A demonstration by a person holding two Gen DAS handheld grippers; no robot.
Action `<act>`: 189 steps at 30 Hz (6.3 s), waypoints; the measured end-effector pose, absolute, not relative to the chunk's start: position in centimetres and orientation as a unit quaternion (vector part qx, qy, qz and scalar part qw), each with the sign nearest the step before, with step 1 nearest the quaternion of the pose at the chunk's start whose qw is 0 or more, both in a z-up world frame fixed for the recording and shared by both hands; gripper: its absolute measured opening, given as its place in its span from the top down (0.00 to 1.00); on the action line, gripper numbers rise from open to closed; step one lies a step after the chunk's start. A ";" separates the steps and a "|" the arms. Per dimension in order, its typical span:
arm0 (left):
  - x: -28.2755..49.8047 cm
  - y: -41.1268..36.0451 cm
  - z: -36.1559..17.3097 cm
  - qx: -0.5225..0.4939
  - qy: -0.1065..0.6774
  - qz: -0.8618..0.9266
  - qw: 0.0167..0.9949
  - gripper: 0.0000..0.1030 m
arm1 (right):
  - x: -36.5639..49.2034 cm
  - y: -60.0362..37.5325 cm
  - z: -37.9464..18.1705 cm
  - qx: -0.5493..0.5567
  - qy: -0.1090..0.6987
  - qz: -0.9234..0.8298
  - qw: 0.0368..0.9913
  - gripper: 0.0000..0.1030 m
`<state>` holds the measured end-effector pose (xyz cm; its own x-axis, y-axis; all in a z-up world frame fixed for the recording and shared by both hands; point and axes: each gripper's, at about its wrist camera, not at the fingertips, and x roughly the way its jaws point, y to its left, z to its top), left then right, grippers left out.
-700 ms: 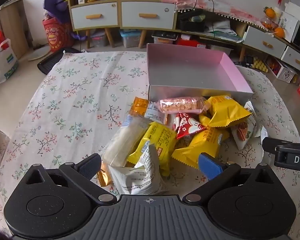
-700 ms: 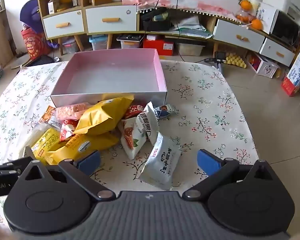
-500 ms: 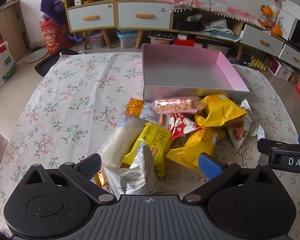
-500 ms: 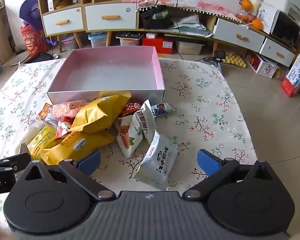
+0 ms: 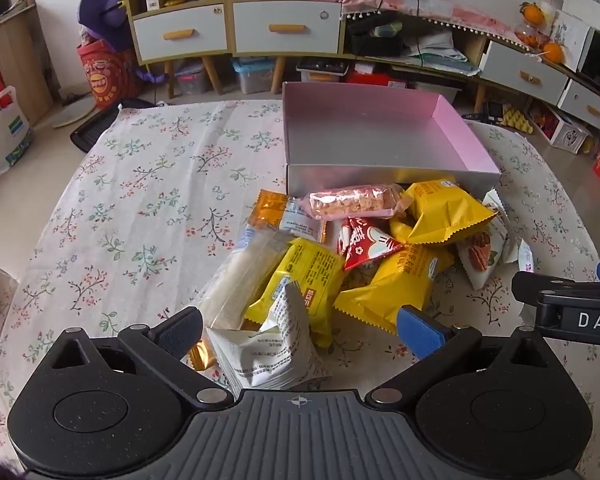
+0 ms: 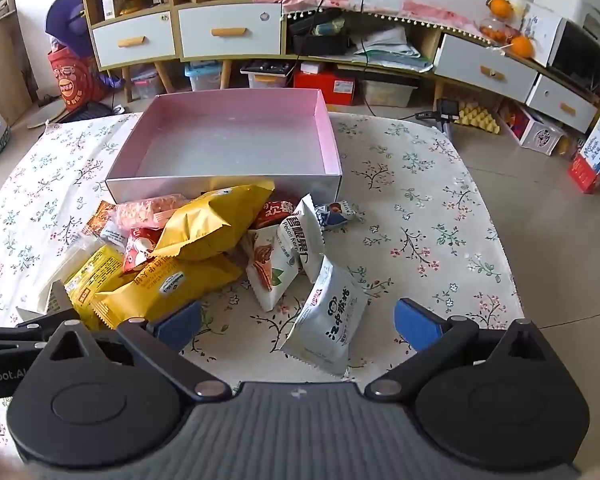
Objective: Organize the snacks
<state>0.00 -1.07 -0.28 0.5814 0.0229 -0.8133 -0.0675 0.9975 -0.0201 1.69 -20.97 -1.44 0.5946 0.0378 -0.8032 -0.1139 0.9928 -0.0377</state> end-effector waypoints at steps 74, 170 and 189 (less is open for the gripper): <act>-0.2 -0.4 -1.0 -0.019 0.460 0.030 0.887 0.00 | 1.6 -20.4 -2.2 -0.048 0.457 0.048 0.887 0.00; -0.5 4.5 -1.7 -0.010 0.430 -0.151 0.890 0.68 | 1.7 -20.5 -1.3 0.080 0.487 0.166 0.854 0.68; 7.0 2.4 1.8 -0.056 0.393 -0.146 0.906 0.67 | 7.2 -22.6 -0.4 0.107 0.465 0.125 0.870 0.68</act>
<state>6.95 2.43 1.85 0.6480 -0.3080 -0.6966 0.2201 0.9513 -0.2158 7.21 -22.60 -0.36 0.5367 0.3173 -0.7818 -0.1177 0.9457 0.3030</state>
